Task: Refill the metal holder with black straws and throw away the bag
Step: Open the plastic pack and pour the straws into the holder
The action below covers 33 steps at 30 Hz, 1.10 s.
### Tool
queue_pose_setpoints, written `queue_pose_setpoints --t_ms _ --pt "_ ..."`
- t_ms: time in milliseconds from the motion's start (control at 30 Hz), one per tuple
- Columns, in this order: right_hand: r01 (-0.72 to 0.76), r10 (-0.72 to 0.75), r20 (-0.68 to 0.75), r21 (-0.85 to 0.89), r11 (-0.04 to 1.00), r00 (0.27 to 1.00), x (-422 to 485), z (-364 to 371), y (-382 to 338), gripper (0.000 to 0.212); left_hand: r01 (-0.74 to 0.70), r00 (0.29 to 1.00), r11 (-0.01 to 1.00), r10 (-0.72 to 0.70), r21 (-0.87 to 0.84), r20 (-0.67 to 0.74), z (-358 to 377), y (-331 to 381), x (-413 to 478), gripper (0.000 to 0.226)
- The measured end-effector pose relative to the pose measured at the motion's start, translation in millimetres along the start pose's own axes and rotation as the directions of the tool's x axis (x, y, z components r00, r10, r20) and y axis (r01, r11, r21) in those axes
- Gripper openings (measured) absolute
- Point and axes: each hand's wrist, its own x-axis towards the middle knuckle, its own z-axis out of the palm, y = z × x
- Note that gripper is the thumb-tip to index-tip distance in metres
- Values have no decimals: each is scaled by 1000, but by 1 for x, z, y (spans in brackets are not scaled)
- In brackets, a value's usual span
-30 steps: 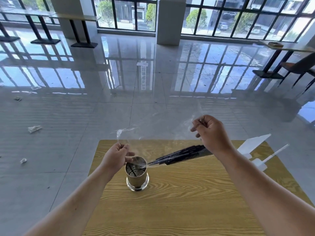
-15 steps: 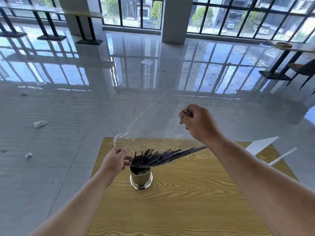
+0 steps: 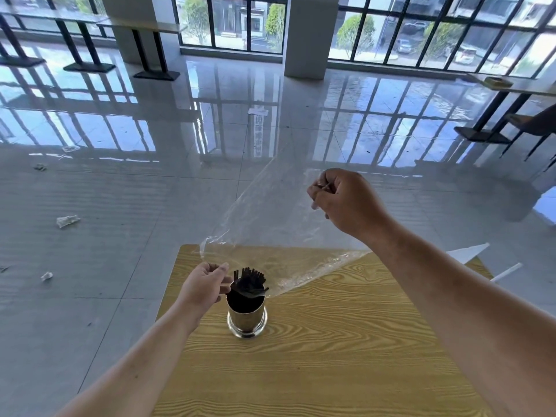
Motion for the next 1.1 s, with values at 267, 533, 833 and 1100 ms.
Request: queue_pose_setpoints --t_ms 267,533,833,1100 --pt "-92 95 -87 47 995 992 -9 -51 33 22 -84 995 996 82 38 57 12 22 -9 30" --pt "-166 250 -143 435 885 958 -47 -90 83 15 -69 984 996 59 57 168 36 50 -16 62" --pt "-163 390 -197 675 719 900 -79 -116 115 20 59 955 991 -21 -123 294 60 89 -32 91" --pt "-290 606 -101 808 513 789 -98 -111 157 14 -187 968 955 219 -229 125 64 127 -39 15"
